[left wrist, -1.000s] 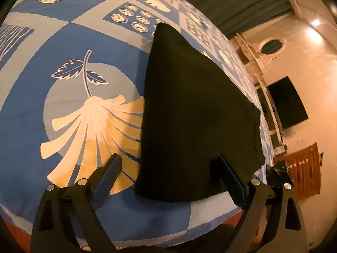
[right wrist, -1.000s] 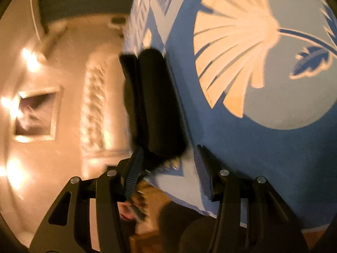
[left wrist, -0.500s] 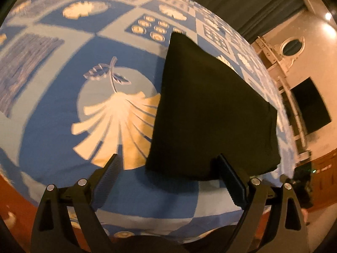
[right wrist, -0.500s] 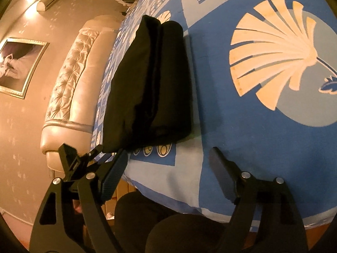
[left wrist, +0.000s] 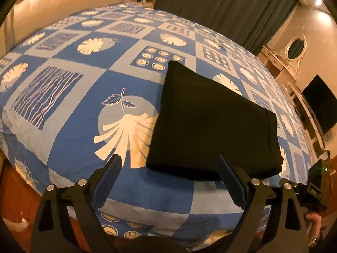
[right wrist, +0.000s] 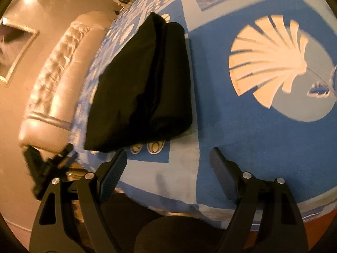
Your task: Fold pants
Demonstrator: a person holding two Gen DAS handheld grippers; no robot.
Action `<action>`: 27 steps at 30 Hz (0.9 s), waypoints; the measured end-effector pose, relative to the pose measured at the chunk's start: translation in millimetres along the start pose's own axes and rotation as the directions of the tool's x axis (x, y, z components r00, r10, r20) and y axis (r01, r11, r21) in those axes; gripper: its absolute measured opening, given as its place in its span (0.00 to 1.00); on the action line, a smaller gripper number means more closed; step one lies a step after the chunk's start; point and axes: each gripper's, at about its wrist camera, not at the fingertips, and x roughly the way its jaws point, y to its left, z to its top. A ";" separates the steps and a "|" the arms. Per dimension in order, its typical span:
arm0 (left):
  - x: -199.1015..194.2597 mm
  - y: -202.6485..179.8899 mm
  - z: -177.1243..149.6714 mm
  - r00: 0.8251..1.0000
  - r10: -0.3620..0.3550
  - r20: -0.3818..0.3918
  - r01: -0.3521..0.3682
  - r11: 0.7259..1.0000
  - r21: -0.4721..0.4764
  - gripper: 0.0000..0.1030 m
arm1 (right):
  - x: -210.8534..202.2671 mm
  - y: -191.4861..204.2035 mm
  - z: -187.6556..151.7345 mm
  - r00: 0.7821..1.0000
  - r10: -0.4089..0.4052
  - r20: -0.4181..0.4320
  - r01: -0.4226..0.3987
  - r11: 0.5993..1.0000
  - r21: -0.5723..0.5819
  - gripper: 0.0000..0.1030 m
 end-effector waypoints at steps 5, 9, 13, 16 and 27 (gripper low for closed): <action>-0.1 -19.4 -5.2 0.999 0.033 0.028 -0.035 0.996 0.082 0.87 | -10.9 29.8 -3.4 0.983 -0.145 0.114 0.162 0.974 -0.159 0.80; -3.4 -30.3 -6.6 0.996 0.063 0.066 -0.073 0.986 0.150 0.87 | -25.9 50.0 -6.3 0.963 -0.165 0.214 0.214 0.949 -0.233 0.85; -8.1 -32.1 -4.7 0.991 0.077 0.108 -0.094 0.982 0.163 0.87 | -36.8 63.5 -9.4 0.944 -0.168 0.283 0.249 0.926 -0.283 0.85; -7.8 -32.4 -3.8 0.991 0.076 0.106 -0.092 0.984 0.155 0.87 | -38.0 67.1 -9.7 0.942 -0.167 0.290 0.255 0.920 -0.298 0.86; -10.4 -35.2 -6.4 0.989 0.085 0.123 -0.104 0.982 0.160 0.87 | -26.5 67.1 -16.1 0.943 -0.192 0.270 0.273 0.913 -0.304 0.86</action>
